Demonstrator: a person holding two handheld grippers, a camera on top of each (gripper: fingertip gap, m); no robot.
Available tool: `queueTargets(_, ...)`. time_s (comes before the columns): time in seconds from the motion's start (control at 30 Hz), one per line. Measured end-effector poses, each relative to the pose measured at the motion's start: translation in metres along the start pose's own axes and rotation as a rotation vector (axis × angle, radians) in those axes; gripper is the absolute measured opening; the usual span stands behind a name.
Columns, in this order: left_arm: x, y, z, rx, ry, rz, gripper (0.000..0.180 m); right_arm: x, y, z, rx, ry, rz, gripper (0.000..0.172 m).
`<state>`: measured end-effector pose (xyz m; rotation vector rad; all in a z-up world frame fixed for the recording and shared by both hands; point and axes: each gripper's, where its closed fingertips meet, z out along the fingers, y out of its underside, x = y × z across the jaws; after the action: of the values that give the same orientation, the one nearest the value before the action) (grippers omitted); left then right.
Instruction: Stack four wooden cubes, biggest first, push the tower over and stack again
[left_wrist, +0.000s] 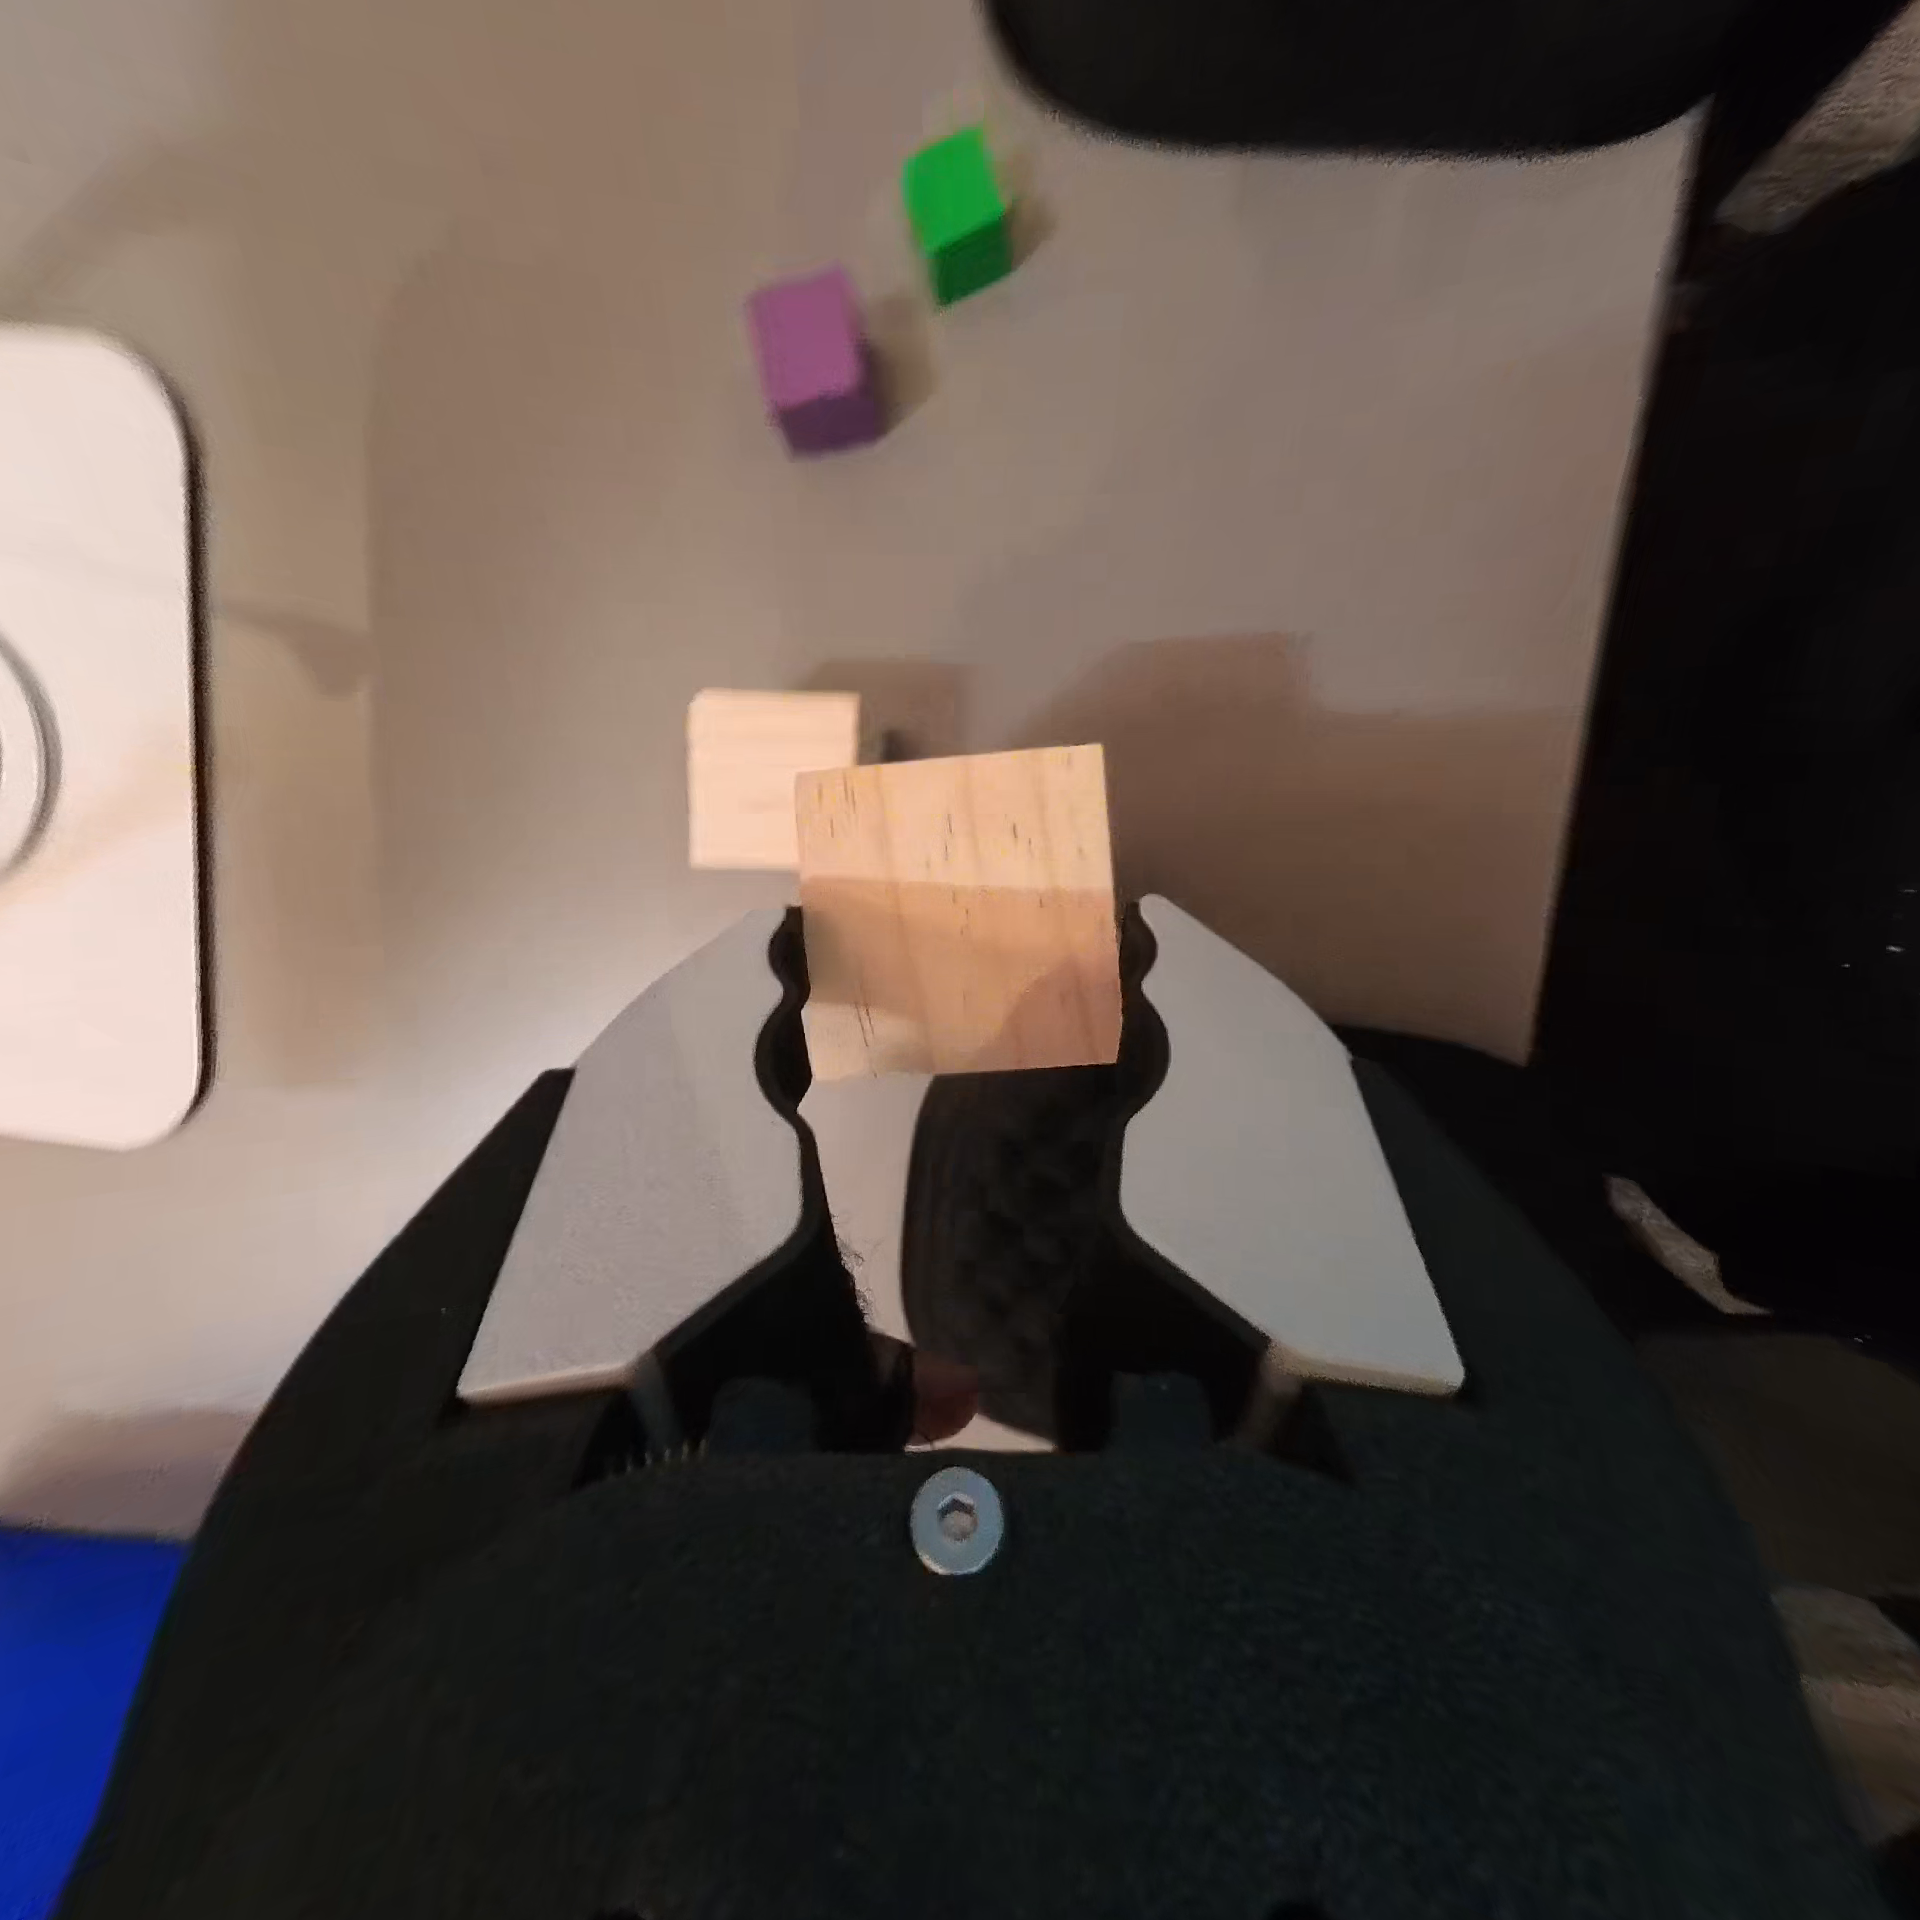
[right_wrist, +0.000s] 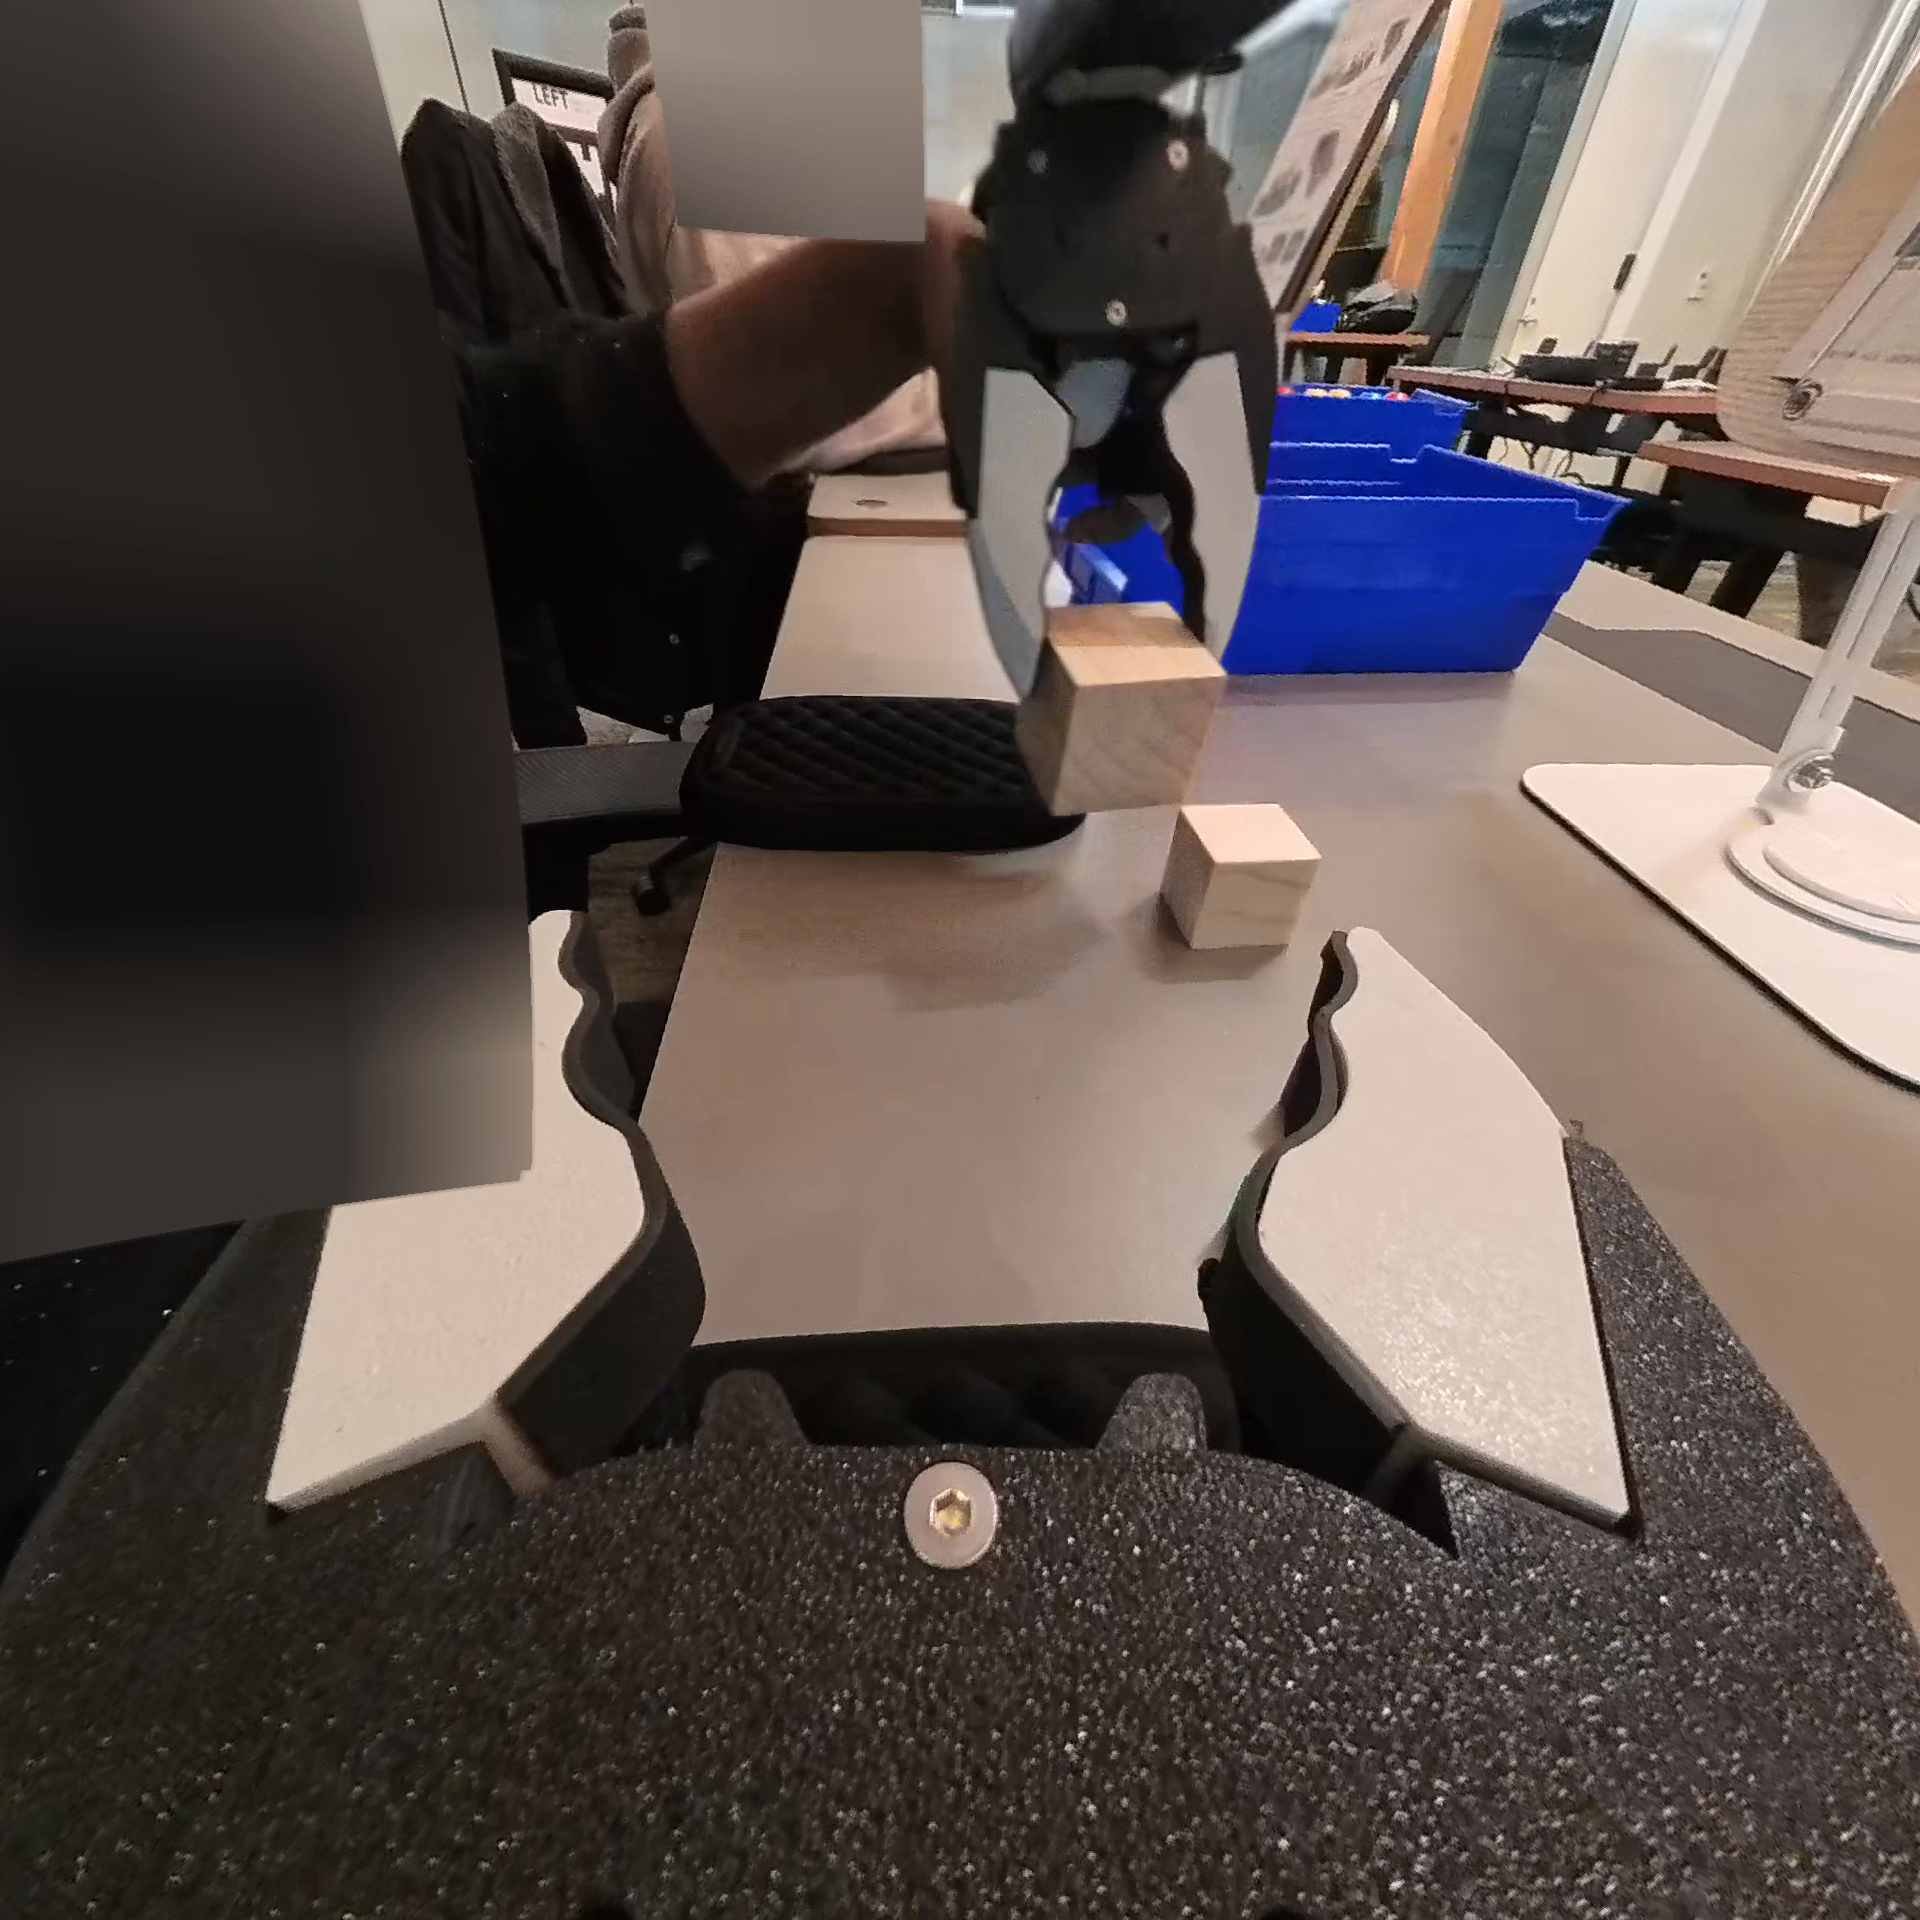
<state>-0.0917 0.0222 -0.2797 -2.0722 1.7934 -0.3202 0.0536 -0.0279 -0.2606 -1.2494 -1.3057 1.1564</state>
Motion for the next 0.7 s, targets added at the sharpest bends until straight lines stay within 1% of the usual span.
queueTargets(0.1,0.028,-0.030,0.007,0.030,0.035,0.087,0.057,0.000,0.000,0.000,0.000,-0.001,-0.001,0.124)
queueTargets(0.23,0.050,-0.054,0.022,0.038,0.029,0.132,0.057,0.000,-0.001,-0.001,0.006,-0.001,-0.003,0.123)
queueTargets(0.37,0.063,-0.065,0.040,0.035,0.038,0.174,0.057,-0.001,-0.001,-0.001,0.008,-0.003,-0.001,0.122)
queueTargets(0.5,0.067,-0.074,0.053,0.065,0.044,0.182,0.057,-0.001,0.000,0.000,0.003,-0.005,-0.006,0.121)
queueTargets(0.7,0.069,-0.077,0.069,0.089,0.062,0.173,0.057,-0.001,0.000,0.000,0.003,-0.006,-0.006,0.120)
